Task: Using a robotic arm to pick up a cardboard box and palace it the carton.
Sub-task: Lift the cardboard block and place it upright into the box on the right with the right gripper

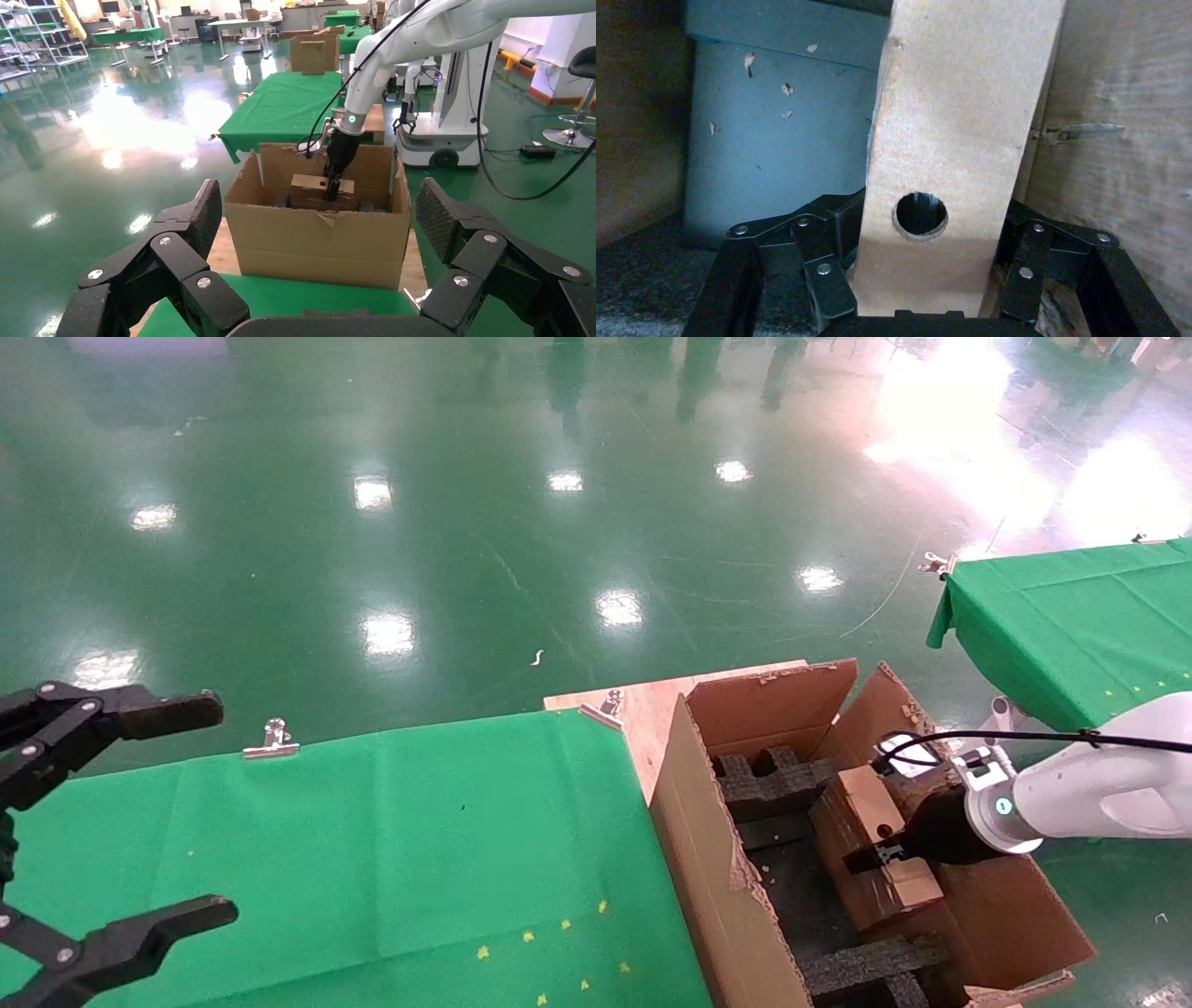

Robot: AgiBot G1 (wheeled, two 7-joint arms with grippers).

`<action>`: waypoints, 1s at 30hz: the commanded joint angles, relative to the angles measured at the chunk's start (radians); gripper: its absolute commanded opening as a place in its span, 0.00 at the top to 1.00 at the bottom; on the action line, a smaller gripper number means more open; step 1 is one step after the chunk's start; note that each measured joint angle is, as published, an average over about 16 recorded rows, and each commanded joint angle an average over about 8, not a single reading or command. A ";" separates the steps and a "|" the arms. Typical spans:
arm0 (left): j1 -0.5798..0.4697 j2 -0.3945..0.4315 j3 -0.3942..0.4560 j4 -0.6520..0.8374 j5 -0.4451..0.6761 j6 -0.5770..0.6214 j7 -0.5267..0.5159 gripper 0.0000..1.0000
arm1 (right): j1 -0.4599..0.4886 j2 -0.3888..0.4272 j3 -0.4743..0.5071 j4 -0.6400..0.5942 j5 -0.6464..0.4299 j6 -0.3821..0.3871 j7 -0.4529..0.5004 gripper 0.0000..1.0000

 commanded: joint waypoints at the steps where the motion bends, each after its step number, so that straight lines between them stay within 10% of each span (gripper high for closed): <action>1: 0.000 0.000 0.000 0.000 0.000 0.000 0.000 0.00 | -0.006 -0.014 0.002 -0.020 0.003 0.001 -0.013 1.00; 7: 0.000 0.000 0.000 0.000 0.000 0.000 0.000 0.00 | -0.010 -0.038 0.009 -0.065 0.012 -0.007 -0.050 0.94; 15: 0.000 0.000 0.000 0.000 0.000 0.000 0.000 0.00 | -0.014 -0.051 0.013 -0.091 0.016 -0.015 -0.070 0.00; 30: 0.000 0.000 0.000 0.000 0.000 0.000 0.000 0.00 | -0.010 -0.046 0.012 -0.080 0.016 -0.014 -0.064 0.00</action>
